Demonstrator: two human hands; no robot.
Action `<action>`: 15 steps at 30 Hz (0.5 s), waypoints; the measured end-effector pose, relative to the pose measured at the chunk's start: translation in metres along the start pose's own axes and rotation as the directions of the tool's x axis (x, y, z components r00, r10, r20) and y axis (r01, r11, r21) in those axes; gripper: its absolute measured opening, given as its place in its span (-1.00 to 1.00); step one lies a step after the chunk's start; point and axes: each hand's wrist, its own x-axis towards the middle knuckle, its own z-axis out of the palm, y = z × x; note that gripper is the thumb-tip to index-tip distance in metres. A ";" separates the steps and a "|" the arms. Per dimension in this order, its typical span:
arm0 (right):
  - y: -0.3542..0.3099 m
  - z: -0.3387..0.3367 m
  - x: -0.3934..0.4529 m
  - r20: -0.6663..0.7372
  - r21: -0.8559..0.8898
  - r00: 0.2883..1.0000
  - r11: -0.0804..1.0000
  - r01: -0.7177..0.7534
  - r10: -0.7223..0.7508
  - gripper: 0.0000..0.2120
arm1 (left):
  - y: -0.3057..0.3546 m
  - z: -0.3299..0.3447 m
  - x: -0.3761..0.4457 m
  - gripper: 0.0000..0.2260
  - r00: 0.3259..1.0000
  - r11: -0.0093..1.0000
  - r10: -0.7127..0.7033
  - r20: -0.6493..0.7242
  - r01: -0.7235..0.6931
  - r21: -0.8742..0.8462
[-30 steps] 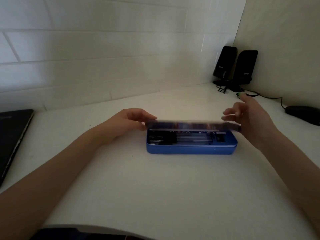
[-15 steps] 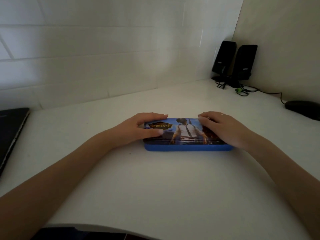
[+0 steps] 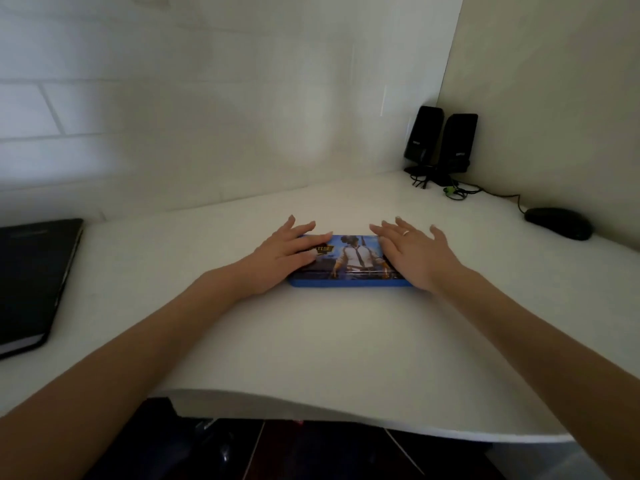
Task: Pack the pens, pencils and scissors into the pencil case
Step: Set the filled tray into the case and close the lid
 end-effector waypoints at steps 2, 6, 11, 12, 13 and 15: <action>-0.002 -0.002 -0.002 0.043 0.111 0.999 0.994 -0.023 0.018 -0.52 | 0.005 0.002 -0.005 -0.63 1.000 1.000 -0.019 -0.009 0.019 0.007; -0.001 -0.015 -0.010 0.110 0.574 0.987 0.803 -0.162 0.120 -0.48 | 0.018 0.007 -0.017 -0.58 0.993 0.996 -0.086 -0.079 0.083 -0.041; -0.014 -0.005 -0.024 -0.066 0.171 0.997 0.985 -0.035 0.047 -0.45 | 0.045 0.025 -0.022 -0.56 0.956 0.963 0.068 -0.287 0.012 0.269; -0.019 0.000 -0.027 -0.100 0.120 0.995 0.993 0.010 0.002 -0.44 | 0.049 0.030 -0.021 -0.55 0.956 0.926 0.106 -0.273 0.006 0.378; -0.026 0.005 -0.032 -0.123 0.056 0.992 0.998 0.041 -0.034 -0.43 | 0.052 0.036 -0.020 -0.54 0.961 0.872 0.133 -0.244 0.004 0.490; -0.033 0.013 -0.036 -0.158 -0.031 0.986 0.998 0.046 -0.051 -0.46 | 0.055 0.041 -0.019 -0.50 0.974 0.789 0.132 -0.185 0.010 0.614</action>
